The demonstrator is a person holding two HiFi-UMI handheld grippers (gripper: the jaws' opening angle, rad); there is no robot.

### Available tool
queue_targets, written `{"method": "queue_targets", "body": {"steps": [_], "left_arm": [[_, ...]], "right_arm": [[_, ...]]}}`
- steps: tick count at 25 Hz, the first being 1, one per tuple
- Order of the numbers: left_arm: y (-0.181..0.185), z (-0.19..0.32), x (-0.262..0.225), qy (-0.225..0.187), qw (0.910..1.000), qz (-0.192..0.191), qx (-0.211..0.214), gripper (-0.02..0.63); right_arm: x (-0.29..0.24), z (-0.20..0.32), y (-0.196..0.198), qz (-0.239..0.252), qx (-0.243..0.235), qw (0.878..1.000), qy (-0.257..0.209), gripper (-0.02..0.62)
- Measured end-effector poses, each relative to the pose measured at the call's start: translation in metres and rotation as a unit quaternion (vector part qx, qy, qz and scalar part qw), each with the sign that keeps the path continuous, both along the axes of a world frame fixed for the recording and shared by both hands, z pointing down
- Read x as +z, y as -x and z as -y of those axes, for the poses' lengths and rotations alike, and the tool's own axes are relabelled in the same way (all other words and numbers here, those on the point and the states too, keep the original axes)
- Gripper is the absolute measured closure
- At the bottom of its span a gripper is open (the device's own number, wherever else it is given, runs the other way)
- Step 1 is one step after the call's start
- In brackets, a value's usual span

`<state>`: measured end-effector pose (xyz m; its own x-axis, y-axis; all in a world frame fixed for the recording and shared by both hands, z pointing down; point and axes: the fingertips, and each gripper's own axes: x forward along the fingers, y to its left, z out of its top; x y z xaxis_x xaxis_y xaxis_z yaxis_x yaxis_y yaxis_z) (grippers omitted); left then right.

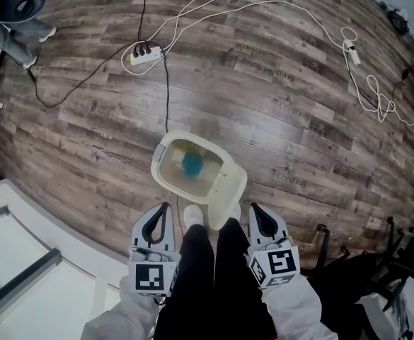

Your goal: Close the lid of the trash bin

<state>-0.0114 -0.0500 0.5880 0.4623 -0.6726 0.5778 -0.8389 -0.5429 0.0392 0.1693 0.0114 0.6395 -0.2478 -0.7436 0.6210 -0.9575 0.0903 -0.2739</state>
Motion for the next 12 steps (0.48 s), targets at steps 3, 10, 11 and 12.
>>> {"method": "queue_targets", "body": {"steps": [3, 10, 11, 12], "left_arm": [[0.007, 0.01, 0.007, -0.01, 0.9998, -0.003, -0.018, 0.601], [0.025, 0.011, 0.039, 0.002, 0.9993, 0.005, -0.037, 0.601], [0.027, 0.009, 0.042, 0.005, 0.9992, 0.005, -0.038, 0.601], [0.028, 0.007, 0.044, 0.008, 0.9992, 0.005, -0.039, 0.601]], "right_arm": [[0.014, 0.001, 0.003, 0.001, 0.003, 1.0, 0.003, 0.572], [0.037, 0.003, 0.013, -0.001, -0.007, 1.0, 0.012, 0.572], [0.039, 0.003, 0.014, 0.0, -0.008, 1.0, 0.013, 0.572], [0.041, 0.002, 0.016, 0.0, -0.009, 1.0, 0.013, 0.572]]}}
